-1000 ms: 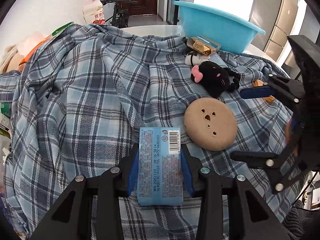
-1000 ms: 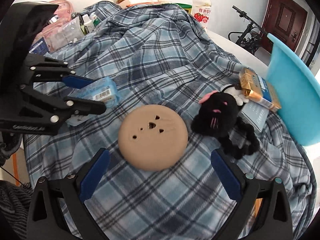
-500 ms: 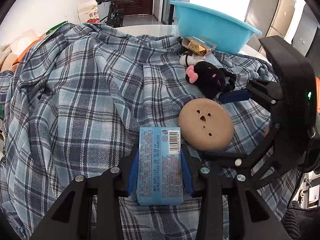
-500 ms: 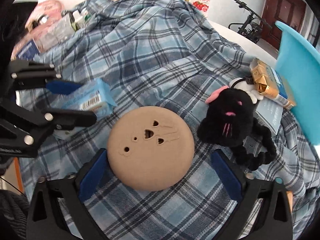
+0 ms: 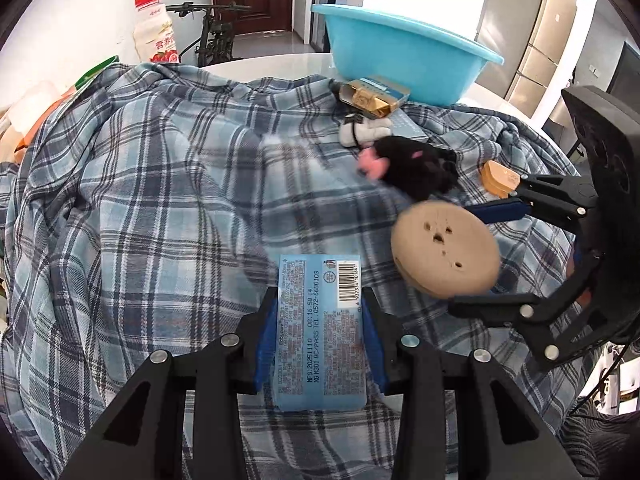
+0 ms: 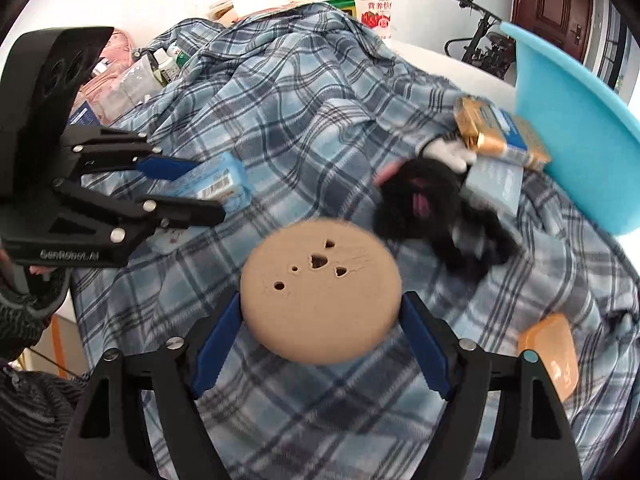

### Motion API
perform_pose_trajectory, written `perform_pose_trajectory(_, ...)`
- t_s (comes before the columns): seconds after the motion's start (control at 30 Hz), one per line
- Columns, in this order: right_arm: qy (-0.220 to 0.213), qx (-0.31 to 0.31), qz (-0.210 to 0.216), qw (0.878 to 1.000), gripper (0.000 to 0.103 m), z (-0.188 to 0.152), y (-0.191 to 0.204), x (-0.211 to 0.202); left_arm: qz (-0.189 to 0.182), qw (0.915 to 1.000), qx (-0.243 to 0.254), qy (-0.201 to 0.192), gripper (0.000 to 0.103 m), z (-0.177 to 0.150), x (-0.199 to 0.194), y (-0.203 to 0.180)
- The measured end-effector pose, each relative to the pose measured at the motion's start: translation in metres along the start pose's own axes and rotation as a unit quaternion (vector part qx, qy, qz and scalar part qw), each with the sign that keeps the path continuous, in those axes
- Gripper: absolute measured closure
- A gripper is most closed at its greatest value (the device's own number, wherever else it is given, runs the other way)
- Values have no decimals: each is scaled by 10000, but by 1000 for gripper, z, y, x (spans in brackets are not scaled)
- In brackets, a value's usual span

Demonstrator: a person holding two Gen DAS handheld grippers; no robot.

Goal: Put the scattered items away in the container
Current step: 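Hold the blue soap box in the left gripper while the right gripper grasps the tan coaster, then lift both held items toward the basin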

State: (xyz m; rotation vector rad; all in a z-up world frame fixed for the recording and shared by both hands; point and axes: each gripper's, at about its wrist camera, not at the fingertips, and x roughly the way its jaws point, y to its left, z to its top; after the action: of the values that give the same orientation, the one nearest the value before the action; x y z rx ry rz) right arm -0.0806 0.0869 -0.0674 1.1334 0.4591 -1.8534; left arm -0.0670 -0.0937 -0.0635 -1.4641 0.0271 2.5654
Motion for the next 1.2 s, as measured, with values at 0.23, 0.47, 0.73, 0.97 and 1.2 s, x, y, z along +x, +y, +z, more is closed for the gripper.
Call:
perform_pose_trajectory(0.23,-103,37,350,9993,10,-6,-6,7,-35,10000,45,48,62,0,1,-8)
perform_pose_trajectory(0.47,-86,-342,111,9993,3,4,5,23,-6,10000,-37,64,62,-1,0,-3)
perform_pose_trajectory(0.73,-375,-716,-374,9960,22,-4,13,3,-18,9999,-51,95,62,-2,3,-2)
perform_pose_trajectory(0.97,-617,-684,-345,9952,22,-32,5,-34,-110,9999,42,42,62,0,1,-13)
perform_pose_trajectory(1.2,-548,-534,-372,9964,22,-76,1,-48,-228,9994,246,67,62,3,3,-33)
